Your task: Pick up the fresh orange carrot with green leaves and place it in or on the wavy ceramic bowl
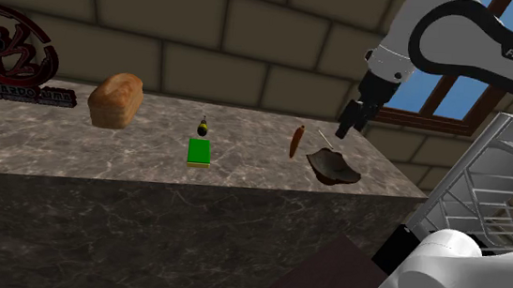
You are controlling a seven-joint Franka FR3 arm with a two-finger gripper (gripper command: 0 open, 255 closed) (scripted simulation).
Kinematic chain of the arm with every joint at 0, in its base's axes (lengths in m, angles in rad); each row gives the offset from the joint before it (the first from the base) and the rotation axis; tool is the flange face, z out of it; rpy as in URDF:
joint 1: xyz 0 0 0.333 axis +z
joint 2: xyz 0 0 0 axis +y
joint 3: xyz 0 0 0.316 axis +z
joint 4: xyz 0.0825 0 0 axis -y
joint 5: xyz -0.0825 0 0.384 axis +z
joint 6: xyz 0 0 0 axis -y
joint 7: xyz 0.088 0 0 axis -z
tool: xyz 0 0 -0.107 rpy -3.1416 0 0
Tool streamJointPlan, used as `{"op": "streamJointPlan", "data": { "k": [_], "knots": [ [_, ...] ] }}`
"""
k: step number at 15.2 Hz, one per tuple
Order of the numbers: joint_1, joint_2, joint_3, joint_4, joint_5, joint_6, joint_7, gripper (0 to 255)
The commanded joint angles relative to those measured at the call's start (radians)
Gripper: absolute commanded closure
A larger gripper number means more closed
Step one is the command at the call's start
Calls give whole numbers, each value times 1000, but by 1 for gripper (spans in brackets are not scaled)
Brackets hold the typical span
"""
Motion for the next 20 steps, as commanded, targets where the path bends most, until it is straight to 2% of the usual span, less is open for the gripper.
{"op": "streamJointPlan", "data": {
  "k": [1,11,20],
  "knots": [
    [0,0,0,0,0,0,0,0],
    [-6,416,-122,214,-15,80,-180,0],
    [-23,823,-188,524,29,57,-340,0]
  ]
}}
